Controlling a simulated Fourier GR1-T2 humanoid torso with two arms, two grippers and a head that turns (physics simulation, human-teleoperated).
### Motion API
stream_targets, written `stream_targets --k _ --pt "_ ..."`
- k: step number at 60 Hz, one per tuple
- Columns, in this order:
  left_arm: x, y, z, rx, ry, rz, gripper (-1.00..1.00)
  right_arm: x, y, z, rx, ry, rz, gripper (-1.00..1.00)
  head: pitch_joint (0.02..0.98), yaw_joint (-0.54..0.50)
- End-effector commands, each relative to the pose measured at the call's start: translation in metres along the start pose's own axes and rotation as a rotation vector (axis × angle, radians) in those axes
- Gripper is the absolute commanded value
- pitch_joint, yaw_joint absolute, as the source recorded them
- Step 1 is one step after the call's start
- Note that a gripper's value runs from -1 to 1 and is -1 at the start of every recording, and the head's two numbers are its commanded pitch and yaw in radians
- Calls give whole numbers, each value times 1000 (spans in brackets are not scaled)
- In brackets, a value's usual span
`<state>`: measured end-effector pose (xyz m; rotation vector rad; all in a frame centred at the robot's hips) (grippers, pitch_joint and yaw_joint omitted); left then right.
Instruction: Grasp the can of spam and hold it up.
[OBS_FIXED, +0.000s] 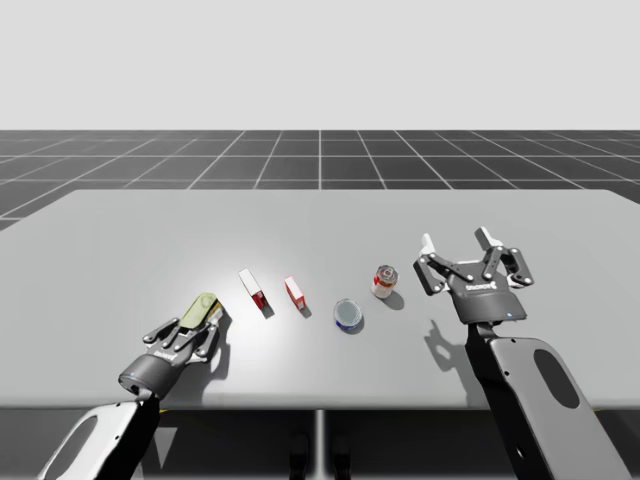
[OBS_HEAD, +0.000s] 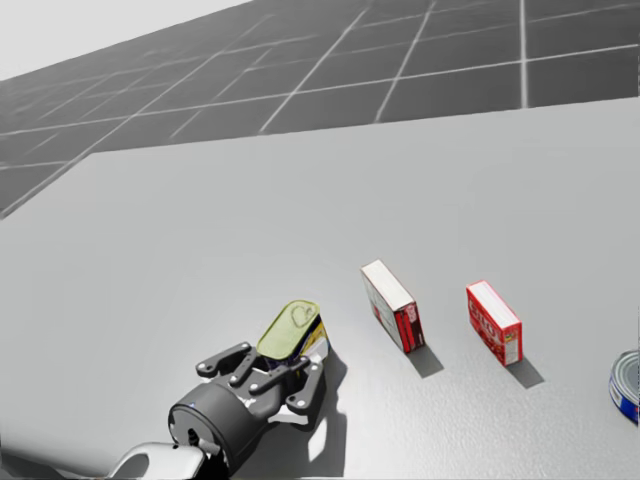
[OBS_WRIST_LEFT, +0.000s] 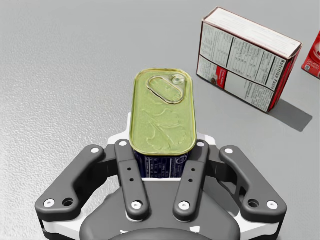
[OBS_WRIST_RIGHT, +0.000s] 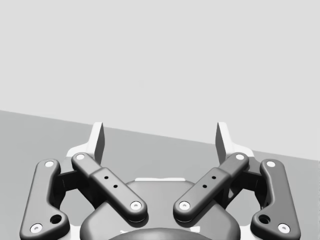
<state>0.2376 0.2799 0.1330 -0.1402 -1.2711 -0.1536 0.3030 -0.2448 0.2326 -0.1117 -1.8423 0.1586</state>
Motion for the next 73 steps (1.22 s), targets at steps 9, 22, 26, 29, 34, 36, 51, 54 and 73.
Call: stream_targets --k 9,22,26,29,34,36,51,54,73 --pt "-14 -5 3 -74 46 -31 1000 1 -2 1 -10 2 -4 -1000 498 431" --pt "-4 -8 5 -68 38 -50 1000 0 -3 1 -9 14 -27 -1000 454 438" --pt "10 -9 9 -70 22 -73 1000 0 -3 1 -9 17 -31 -1000 455 438" --pt "21 -9 13 -75 6 -92 1000 0 -3 1 -9 17 -33 -1000 458 439" --pt "41 -11 20 -83 -25 -123 1000 0 -4 0 -8 17 -36 -1000 462 442" --pt "53 -12 24 -93 -38 -132 1000 0 -4 0 -8 18 -37 -1000 464 442" --pt "108 -9 43 -119 -119 -132 1000 1 -7 -1 -21 27 -53 -1000 463 440" --pt "120 -9 47 -123 -142 -141 1000 1 -8 -1 -24 29 -59 -1000 462 439" --pt "190 -15 57 -99 -288 -197 1000 -2 -7 0 2 10 -13 -1000 449 437"
